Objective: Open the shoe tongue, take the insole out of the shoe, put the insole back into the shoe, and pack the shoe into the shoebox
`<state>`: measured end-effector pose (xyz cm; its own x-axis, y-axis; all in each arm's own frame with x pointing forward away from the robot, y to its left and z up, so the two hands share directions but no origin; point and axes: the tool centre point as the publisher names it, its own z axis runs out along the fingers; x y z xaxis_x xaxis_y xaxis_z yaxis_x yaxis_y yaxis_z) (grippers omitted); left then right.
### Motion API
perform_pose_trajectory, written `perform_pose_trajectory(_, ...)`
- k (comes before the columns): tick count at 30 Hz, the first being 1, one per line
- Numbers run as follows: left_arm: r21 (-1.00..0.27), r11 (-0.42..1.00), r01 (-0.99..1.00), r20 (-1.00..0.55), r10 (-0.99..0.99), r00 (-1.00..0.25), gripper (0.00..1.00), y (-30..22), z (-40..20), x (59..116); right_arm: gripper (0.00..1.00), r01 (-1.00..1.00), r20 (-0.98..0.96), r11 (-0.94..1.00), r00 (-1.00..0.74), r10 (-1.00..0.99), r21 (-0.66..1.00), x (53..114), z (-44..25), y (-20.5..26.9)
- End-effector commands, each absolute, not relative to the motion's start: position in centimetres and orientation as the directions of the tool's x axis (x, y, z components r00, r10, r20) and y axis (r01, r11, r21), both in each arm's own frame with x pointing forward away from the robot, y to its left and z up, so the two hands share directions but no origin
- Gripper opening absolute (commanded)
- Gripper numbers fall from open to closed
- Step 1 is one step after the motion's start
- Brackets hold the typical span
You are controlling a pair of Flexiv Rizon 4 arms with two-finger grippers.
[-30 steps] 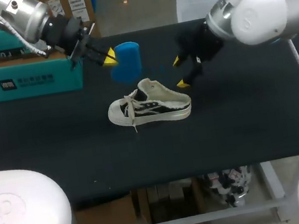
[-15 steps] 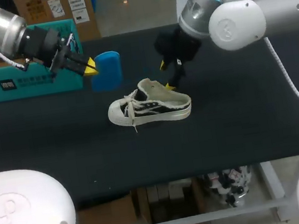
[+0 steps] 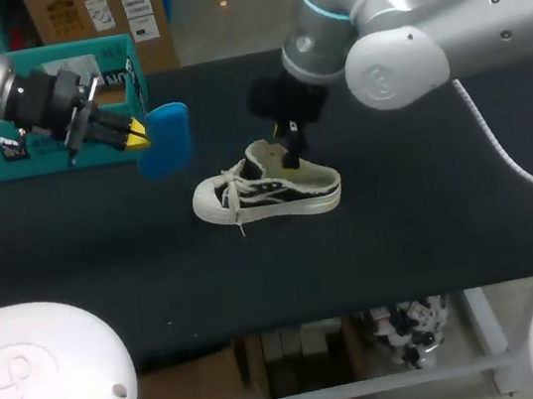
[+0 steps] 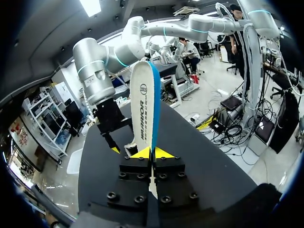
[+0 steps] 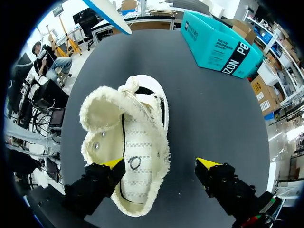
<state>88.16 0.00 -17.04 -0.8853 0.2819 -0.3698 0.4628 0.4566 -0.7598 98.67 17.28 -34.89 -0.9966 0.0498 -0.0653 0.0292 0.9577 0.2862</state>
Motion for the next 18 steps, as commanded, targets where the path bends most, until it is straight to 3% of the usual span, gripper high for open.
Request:
perform_pose_trajectory(1, -0.759, 0.468, 0.454, -0.383, 0.243, -0.891, 0.0, 0.6, -17.2, 87.7, 1.0, 0.052, -0.071, 0.989, -0.995, 0.063, 0.14, 98.7, -35.1, 17.9)
perform_pose_trajectory(12, -0.756, 0.509, 0.411, -0.356, 0.207, -0.911, 0.0, 1.7, -18.2, 88.2, 1.0, 0.058, -0.09, 0.998, -0.994, 0.061, 0.035, 98.2, -35.6, 19.0)
perform_pose_trajectory(14, -0.755, 0.516, 0.405, -0.354, 0.199, -0.914, 0.0, 1.9, -18.3, 88.2, 0.92, 0.062, -0.089, 0.998, -0.994, 0.063, 0.007, 98.2, -35.7, 19.2)
perform_pose_trajectory(15, -0.755, 0.516, 0.404, -0.353, 0.198, -0.914, 0.0, 2.0, -18.4, 88.3, 0.78, 0.064, -0.088, 0.998, -0.994, 0.063, -0.002, 98.2, -35.7, 19.3)
perform_pose_trajectory(17, -0.755, 0.523, 0.396, -0.35, 0.188, -0.917, 0.0, 2.3, -18.4, 88.3, 0.0, 0.074, -0.084, 0.997, -0.994, 0.072, -0.015, 98.3, -36.0, 19.3)
perform_pose_trajectory(18, -0.755, 0.525, 0.394, -0.35, 0.186, -0.918, 0.0, 2.4, -18.5, 88.3, 0.0, 0.074, -0.082, 0.997, -0.994, 0.072, -0.018, 98.4, -36.1, 19.3)
